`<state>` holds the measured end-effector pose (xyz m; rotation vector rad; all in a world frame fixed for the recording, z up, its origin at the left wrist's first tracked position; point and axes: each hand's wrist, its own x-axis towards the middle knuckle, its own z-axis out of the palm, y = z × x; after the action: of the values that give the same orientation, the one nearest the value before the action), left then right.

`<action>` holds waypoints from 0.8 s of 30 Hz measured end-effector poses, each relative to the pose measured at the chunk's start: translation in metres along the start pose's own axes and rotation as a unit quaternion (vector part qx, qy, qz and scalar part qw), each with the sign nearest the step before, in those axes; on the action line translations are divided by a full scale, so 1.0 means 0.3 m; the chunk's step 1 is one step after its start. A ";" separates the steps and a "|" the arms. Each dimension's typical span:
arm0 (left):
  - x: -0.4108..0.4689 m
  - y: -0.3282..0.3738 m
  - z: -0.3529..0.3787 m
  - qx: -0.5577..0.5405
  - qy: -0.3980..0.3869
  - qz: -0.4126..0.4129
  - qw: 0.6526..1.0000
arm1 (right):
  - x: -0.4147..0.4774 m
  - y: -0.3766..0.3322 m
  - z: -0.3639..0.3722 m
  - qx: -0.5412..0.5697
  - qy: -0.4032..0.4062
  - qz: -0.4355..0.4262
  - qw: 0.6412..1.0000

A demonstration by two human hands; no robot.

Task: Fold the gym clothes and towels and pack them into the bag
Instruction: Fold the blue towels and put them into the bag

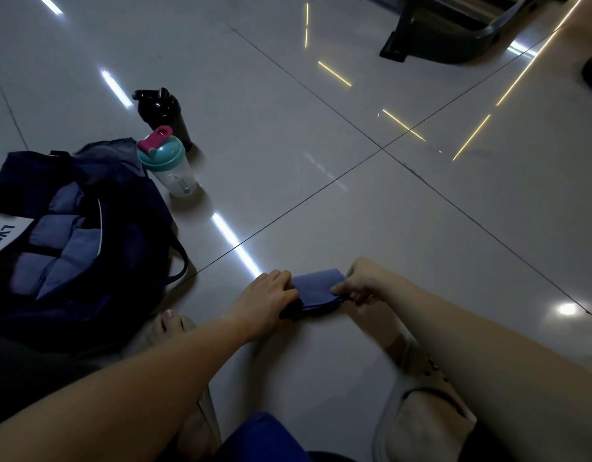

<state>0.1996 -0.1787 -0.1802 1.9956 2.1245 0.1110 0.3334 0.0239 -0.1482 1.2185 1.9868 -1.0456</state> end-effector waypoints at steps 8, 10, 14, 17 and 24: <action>-0.010 0.003 0.032 -0.049 0.082 -0.056 0.994 | 0.021 0.022 0.043 -0.244 0.159 -0.205 0.934; 0.000 0.000 0.038 -0.075 0.076 -0.081 0.991 | 0.027 0.013 0.050 -0.292 0.161 -0.272 0.903; 0.015 0.006 0.043 -0.138 0.061 -0.173 0.973 | 0.022 -0.024 0.084 -0.358 0.135 -0.339 0.860; 0.011 0.017 0.052 -0.126 0.033 -0.230 0.964 | 0.025 -0.029 0.115 -0.357 0.122 -0.361 0.853; -0.104 0.001 0.160 -0.042 -0.046 -0.230 0.971 | 0.044 0.049 0.207 -0.400 0.107 -0.371 0.831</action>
<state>0.2117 -0.2143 -0.2233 1.3874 2.4095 0.0278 0.3458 -0.0185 -0.1959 0.0824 2.7312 -0.2425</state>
